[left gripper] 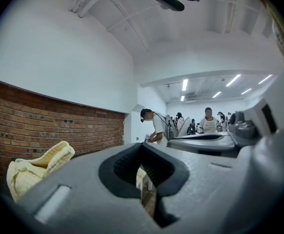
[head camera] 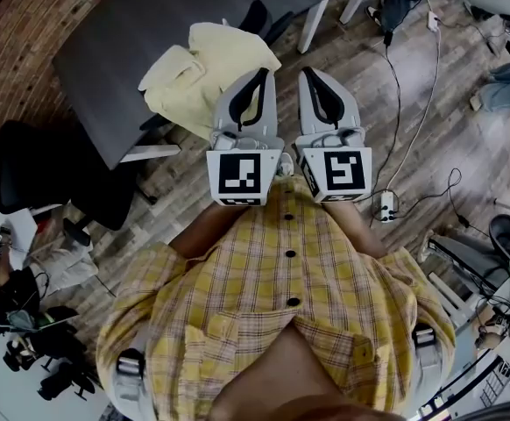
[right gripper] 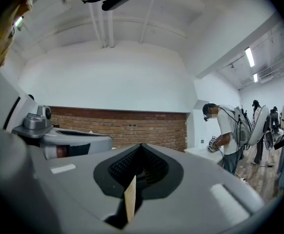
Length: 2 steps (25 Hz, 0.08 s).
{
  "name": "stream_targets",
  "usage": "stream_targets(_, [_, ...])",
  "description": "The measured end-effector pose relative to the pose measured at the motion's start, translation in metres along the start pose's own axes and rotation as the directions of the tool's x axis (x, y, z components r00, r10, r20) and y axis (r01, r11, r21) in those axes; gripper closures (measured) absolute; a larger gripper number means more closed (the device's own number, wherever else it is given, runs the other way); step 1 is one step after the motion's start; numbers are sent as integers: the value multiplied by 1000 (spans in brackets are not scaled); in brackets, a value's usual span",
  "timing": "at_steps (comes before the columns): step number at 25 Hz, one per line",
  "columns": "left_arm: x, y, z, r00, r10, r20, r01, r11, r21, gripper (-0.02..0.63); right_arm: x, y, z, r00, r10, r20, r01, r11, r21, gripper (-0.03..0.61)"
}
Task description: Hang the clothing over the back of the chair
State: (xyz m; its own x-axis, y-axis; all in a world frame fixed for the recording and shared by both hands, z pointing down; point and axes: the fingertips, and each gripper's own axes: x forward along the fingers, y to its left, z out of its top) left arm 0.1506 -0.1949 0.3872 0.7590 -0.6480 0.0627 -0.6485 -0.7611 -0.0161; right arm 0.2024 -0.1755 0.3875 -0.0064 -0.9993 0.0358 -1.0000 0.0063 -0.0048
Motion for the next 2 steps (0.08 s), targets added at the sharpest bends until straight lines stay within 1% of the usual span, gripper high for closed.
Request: stream_targets(2, [0, 2, -1, 1000, 4, 1, -4, 1000, -4, 612, 1, 1, -2, 1000, 2, -2, -2, 1000, -2, 583])
